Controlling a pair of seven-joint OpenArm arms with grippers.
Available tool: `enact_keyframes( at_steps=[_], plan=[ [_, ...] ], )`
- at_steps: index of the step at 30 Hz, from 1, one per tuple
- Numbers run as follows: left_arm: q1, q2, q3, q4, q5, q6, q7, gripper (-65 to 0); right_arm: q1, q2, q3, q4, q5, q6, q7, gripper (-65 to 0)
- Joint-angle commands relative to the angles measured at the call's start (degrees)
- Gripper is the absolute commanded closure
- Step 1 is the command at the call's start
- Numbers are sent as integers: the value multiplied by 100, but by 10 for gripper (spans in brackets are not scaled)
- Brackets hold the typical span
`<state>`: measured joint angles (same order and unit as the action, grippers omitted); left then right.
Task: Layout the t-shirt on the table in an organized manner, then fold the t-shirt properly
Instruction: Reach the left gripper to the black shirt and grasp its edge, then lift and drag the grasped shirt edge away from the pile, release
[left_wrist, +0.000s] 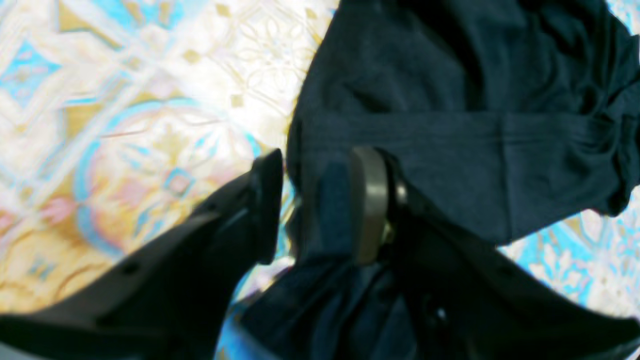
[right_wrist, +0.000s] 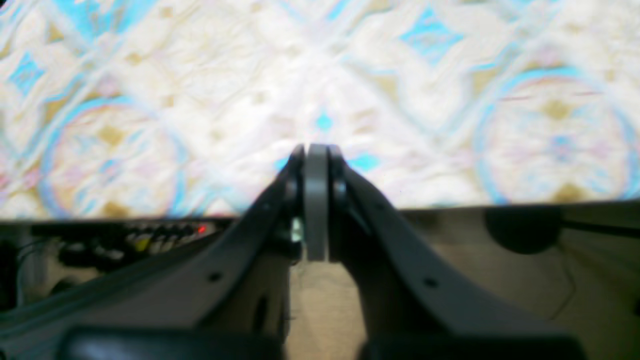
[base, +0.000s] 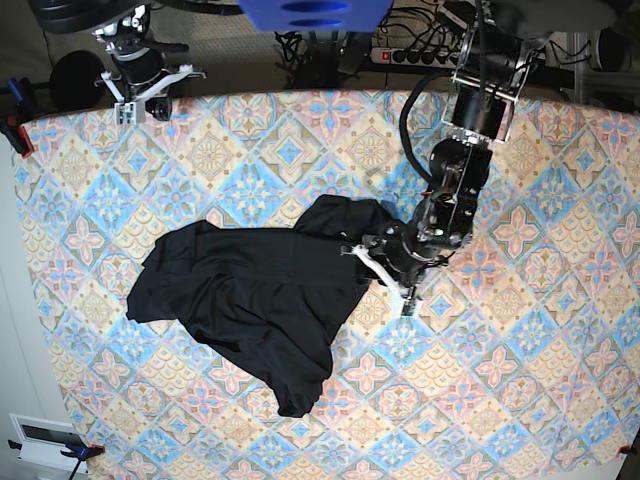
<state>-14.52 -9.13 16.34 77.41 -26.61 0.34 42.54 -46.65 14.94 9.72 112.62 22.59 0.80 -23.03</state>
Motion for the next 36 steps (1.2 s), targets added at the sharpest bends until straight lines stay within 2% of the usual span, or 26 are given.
enact_keyframes(
  at_steps=[1, 4, 7, 8, 12, 13, 16, 21, 28, 34, 36],
  plan=[
    [-205, 73, 23, -114, -42, -29, -65, -225, -25, 58, 35, 110, -4, -31, 136, 0],
    [-407, 214, 155, -686, -51, -29, -118, -222, -16, -30, 35, 127, -4, -31, 136, 0],
    [-425, 240, 524, -818, -51, -38, -320, -208, -16, -39, 44, 154, -4, -31, 136, 0],
    [-425, 231, 665, -818, -69, -38, -356, -180, -16, -39, 44, 154, -4, -31, 136, 0],
    [-442, 214, 709, -809, -69, -38, -426, -2, 2, -48, 44, 154, -4, -31, 136, 0],
    [-460, 143, 648, -809, -69, -29, -496, 0, 46, -48, 44, 154, -4, -31, 136, 0],
    [-468, -103, 322, -651, -104, -29, -593, -1, 98, -48, 61, 154, -4, -31, 118, 0],
    [-451, -622, -478, -149, -104, -29, -584, 0, 336, -48, 61, 154, -4, -31, -251, 0],
    [-477, -1298, -1577, -123, -104, -38, -602, 0, 775, -48, 35, 154, -4, -23, -744, 0],
    [-785, -1501, -2711, -853, -51, -38, -593, 0, 1065, -48, -202, 154, -4, -14, -875, 0],
    [-829, -1597, -2851, -1055, -51, -38, -549, -4, 1153, -48, -343, 154, -4, -14, -875, 0]
  ],
)
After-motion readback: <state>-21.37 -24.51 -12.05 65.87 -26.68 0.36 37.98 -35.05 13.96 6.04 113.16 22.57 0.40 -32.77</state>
